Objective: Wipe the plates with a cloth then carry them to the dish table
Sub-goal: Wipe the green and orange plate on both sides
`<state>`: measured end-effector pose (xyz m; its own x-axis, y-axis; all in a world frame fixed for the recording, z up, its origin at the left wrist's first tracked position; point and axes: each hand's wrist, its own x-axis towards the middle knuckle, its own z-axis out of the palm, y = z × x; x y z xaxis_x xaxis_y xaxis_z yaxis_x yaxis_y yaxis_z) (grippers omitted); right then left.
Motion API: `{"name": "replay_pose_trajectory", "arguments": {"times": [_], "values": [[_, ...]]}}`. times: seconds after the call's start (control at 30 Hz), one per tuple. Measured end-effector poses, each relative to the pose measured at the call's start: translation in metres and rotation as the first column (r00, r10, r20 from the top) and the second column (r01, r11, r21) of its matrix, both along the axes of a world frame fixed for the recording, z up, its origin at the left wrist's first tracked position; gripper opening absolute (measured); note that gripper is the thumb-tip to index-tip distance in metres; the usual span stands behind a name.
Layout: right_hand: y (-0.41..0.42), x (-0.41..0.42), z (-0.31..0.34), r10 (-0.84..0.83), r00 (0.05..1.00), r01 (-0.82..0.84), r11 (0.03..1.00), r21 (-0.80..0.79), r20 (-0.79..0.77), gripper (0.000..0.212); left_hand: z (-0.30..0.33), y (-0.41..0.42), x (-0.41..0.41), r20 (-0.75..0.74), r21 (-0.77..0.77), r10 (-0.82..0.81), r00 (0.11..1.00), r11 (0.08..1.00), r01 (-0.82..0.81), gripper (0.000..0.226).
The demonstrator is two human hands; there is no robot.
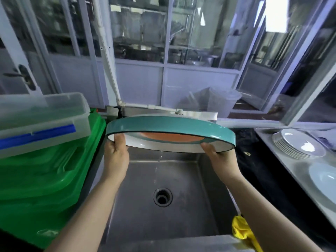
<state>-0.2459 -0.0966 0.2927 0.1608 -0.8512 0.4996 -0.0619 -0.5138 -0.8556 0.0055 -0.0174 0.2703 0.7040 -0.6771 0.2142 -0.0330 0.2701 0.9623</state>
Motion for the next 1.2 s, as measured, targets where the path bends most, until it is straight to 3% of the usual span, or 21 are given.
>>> {"name": "replay_pose_trajectory", "arguments": {"times": [0.13, 0.27, 0.4, 0.5, 0.83, 1.0, 1.2], "values": [[-0.012, -0.017, 0.005, -0.038, 0.999, 0.038, 0.999, -0.012, 0.001, 0.033, 0.013, -0.009, -0.018, 0.048, -0.016, -0.003, 0.999, 1.000, 0.003, 0.037], [-0.032, -0.044, 0.011, -0.069, 0.997, 0.070, 0.997, 0.017, -0.030, 0.034, 0.016, -0.024, -0.046, 0.080, -0.026, 0.006, 0.997, 1.000, -0.004, 0.054], [-0.052, -0.073, 0.014, -0.058, 0.998, 0.059, 0.998, 0.035, -0.034, 0.032, 0.026, -0.041, -0.083, 0.045, -0.061, 0.047, 0.998, 0.997, -0.044, 0.020], [-0.068, -0.094, 0.013, -0.056, 0.997, 0.059, 0.997, 0.051, -0.052, 0.032, 0.024, -0.051, -0.106, 0.013, -0.076, 0.070, 0.997, 0.995, -0.069, 0.034], [-0.102, -0.136, 0.007, 0.048, 0.997, -0.044, 0.998, 0.048, -0.067, 0.031, 0.021, -0.071, -0.161, -0.036, -0.126, 0.110, 0.993, 0.985, -0.114, 0.030], [-0.113, -0.144, 0.003, 0.129, 0.989, -0.127, 0.991, 0.047, -0.065, 0.030, 0.017, -0.072, -0.172, -0.004, -0.089, 0.147, 0.989, 0.985, -0.147, 0.028], [-0.119, -0.139, -0.006, 0.202, 0.979, -0.201, 0.976, 0.081, -0.005, 0.028, 0.006, -0.066, -0.170, 0.043, 0.025, 0.189, 0.981, 0.981, -0.190, 0.040]]}}
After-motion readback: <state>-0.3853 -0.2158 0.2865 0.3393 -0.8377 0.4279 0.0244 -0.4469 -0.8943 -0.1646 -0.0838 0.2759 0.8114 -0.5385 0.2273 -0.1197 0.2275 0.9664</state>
